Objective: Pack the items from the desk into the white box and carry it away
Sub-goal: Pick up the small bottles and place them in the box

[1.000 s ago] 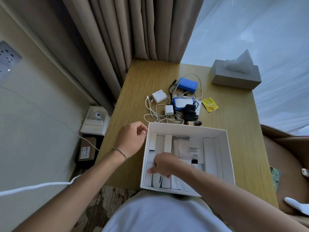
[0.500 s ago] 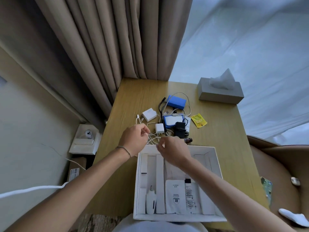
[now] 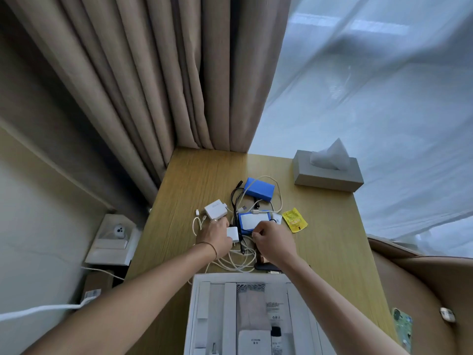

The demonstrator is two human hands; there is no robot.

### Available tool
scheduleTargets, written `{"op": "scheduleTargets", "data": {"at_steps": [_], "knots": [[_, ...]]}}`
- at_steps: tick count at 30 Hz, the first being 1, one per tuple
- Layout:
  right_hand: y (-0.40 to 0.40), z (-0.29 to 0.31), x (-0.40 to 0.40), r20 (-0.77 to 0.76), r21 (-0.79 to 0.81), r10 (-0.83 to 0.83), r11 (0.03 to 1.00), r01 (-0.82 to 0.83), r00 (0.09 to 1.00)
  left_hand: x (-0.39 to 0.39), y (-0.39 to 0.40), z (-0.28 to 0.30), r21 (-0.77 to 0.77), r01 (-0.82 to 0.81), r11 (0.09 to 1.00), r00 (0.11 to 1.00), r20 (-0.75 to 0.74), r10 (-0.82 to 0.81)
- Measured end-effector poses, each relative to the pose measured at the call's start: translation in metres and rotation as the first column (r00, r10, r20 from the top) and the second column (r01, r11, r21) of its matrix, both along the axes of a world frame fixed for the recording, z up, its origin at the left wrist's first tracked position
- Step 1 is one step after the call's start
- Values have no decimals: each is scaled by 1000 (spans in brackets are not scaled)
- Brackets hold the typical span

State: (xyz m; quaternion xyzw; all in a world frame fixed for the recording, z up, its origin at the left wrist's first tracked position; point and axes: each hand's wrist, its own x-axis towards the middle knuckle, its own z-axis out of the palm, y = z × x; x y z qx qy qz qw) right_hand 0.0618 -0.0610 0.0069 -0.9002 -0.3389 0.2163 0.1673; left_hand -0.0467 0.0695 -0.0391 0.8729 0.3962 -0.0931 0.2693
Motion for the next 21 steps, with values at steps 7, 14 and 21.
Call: {"op": "scheduleTargets", "data": {"at_steps": [7, 14, 21], "knots": [[5, -16, 13, -51, 4, 3, 1000, -3, 999, 29, 10, -34, -46, -48, 998, 994, -96, 43], [8, -23, 22, -72, 3, 15, 1000, -15, 997, 41, 12, -42, -13, -57, 998, 995, -87, 55], [42, -27, 24, -74, 23, 43, 999, -42, 996, 13, 26, -20, -216, -231, 949, 952, 152, 266]]}}
